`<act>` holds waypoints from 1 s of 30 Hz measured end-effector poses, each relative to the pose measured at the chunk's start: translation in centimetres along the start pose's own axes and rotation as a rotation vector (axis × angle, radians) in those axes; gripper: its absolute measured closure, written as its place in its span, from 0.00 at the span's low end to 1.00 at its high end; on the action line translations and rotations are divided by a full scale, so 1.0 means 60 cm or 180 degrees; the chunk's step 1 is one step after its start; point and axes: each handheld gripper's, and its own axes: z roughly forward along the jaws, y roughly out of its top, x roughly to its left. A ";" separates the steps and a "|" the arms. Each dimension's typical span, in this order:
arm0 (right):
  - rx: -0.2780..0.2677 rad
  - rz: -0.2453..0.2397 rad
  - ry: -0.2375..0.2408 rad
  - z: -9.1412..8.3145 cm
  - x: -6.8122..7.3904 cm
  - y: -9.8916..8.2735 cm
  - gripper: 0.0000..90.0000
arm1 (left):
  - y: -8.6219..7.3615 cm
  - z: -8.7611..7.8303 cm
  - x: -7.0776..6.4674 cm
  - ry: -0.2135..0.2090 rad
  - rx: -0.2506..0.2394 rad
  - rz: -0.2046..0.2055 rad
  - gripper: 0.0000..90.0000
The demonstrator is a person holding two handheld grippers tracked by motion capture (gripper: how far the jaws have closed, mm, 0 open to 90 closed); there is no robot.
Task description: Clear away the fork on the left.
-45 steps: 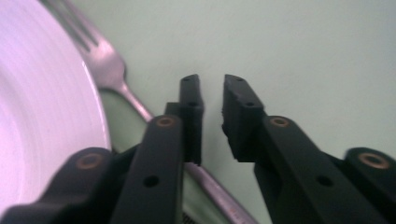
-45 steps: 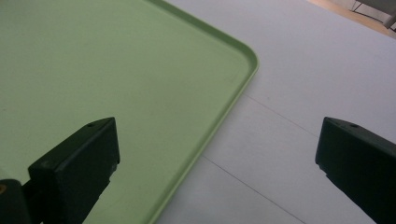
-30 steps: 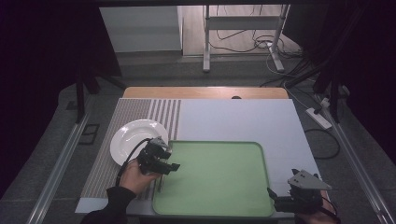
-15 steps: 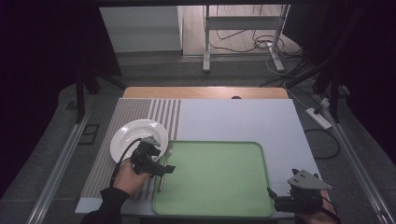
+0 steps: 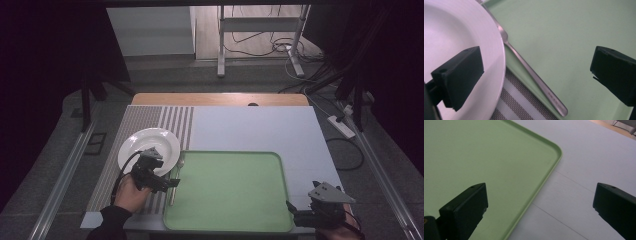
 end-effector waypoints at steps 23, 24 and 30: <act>0.0013 0.0013 -0.0007 0.000 -0.001 0.000 0.00 | -0.079 -0.057 0.000 0.0049 -0.0354 -0.0210 0.00; 0.0014 0.0014 -0.0008 0.000 -0.001 0.000 0.00 | -0.079 -0.057 0.000 0.0049 -0.0354 -0.0210 0.00; 0.0020 0.0016 -0.0016 0.001 0.000 0.001 0.00 | -0.099 -0.072 -0.004 0.0086 -0.0411 -0.0261 0.00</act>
